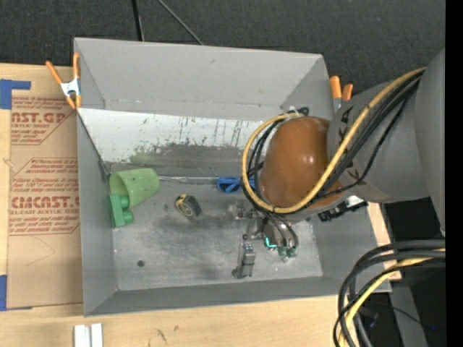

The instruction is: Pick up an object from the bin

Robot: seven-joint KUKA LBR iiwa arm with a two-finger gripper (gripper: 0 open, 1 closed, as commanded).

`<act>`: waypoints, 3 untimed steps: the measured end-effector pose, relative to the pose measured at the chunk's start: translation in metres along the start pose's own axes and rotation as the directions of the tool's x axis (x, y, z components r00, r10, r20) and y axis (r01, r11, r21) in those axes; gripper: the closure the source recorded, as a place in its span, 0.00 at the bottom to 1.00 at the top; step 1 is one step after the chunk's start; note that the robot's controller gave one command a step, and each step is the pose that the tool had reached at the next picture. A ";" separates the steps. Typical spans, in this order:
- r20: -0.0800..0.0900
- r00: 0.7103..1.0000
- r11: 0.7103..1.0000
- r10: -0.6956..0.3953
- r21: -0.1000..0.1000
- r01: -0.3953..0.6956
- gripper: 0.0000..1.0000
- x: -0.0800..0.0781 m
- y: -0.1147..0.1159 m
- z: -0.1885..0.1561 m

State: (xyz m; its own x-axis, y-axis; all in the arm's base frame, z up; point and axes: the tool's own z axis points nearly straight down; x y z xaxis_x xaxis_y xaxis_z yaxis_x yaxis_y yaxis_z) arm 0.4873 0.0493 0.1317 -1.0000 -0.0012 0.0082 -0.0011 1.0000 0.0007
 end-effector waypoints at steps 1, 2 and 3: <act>0.015 0.999 0.999 -0.048 -0.002 0.049 0.00 -0.072 0.062 -0.006; 0.007 0.994 0.994 -0.111 0.002 0.111 0.00 -0.106 0.074 0.061; 0.009 0.994 0.994 -0.110 0.001 0.110 1.00 -0.106 0.074 0.058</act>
Offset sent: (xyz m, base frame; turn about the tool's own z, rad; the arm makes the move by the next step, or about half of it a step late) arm 0.0692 0.0576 0.0047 -0.0423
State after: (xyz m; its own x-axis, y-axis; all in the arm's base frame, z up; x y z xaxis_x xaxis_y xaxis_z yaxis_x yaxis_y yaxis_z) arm 0.5932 0.1230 0.0732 -0.9939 -0.1107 -0.0012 -0.1107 0.9939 0.0008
